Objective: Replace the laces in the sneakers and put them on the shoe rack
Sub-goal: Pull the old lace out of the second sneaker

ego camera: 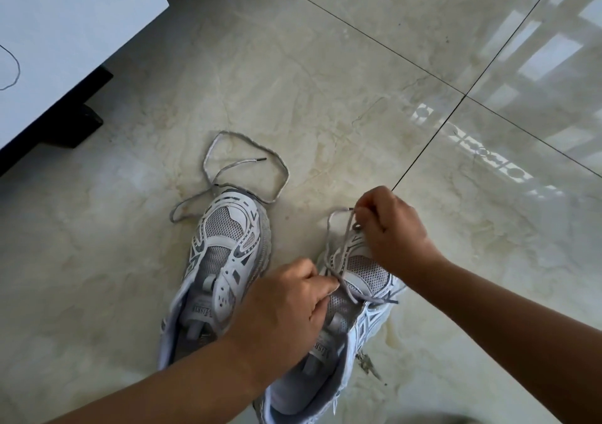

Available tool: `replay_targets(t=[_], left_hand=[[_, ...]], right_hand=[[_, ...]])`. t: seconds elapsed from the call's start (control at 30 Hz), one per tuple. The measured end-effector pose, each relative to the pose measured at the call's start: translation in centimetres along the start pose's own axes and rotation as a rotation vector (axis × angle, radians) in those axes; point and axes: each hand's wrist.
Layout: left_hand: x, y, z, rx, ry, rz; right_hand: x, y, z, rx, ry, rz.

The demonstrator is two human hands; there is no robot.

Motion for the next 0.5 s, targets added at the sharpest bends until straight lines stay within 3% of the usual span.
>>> replay_targets(t=[0.1,0.2,0.3,0.5], left_hand=[[0.2,-0.1,0.1,-0.011,-0.022,-0.020],[0.1,-0.1,0.2,-0.023,-0.008,-0.011],[0.1,-0.2,0.2,-0.038,-0.009,-0.020],[0.2,-0.3,0.3,-0.059,-0.007,-0.032]], right_hand=[[-0.2,-0.1,-0.4,0.058,0.000,-0.003],[0.3,-0.5,-0.7,0.305,-0.040,-0.217],[0.7,-0.7,-0.5,0.470,-0.106,-0.303],[0.5,-0.1,-0.7,0.508,-0.001,-0.309]])
Point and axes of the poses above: each hand's wrist, its own y-axis towards the middle knuckle, its own z-axis out of the palm, x = y × z, and after that the axes turned 15 degrees about -x, right-handed
